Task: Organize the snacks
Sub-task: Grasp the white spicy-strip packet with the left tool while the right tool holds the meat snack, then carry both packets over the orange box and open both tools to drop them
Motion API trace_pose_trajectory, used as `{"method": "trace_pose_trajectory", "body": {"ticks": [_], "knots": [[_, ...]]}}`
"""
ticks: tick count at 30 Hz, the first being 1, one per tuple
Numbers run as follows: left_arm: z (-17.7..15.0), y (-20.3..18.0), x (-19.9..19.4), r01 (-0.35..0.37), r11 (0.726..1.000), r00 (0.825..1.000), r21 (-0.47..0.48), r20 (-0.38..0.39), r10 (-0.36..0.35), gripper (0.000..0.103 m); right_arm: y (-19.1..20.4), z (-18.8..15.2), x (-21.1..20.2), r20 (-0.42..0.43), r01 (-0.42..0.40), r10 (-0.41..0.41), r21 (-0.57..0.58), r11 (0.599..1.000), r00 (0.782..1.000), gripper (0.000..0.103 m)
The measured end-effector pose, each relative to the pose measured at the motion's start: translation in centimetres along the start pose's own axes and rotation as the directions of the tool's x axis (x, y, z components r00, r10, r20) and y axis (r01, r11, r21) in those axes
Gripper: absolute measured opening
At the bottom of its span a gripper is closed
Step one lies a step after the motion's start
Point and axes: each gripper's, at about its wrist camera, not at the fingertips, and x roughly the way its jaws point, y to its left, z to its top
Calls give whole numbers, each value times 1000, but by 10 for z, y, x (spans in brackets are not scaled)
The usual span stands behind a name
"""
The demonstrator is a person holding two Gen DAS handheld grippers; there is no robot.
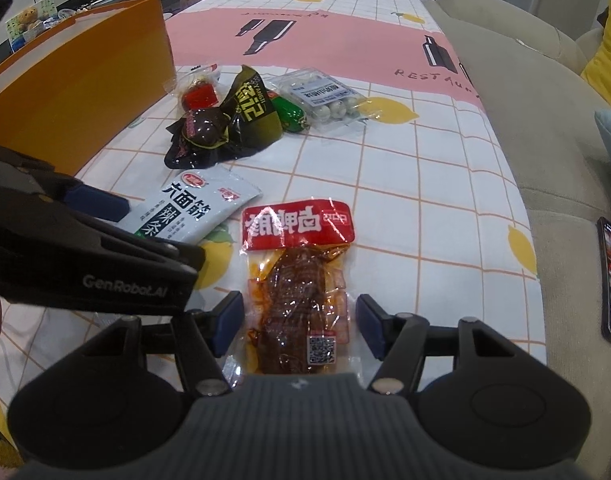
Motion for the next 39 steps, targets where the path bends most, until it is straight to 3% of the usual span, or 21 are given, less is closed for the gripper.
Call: {"method": "trace_pose_trajectory", "body": {"ticks": [1, 7, 14, 26, 39], "knots": [[0, -1, -1, 4, 1000, 1000, 5, 6, -4, 58, 1, 0, 0, 0, -1, 1, -1, 1000, 1000, 60], [-3, -2, -3, 4, 1000, 1000, -28, 19, -4, 54, 0, -1, -1, 1, -2, 2, 3, 1000, 1000, 59], [-8, 6, -16, 27, 994, 999, -108, 22, -24, 53, -2, 2, -5, 5, -13, 13, 31, 999, 1000, 59], [-9, 18, -72, 101, 972, 991, -213, 106, -80, 53, -1, 8, -31, 77, -49, 45, 58, 997, 996, 58], [-8, 68, -149, 94, 955, 972, -280, 233, -28, 53, 30, 34, -84, 198, -173, 163, 38, 984, 967, 58]]}}
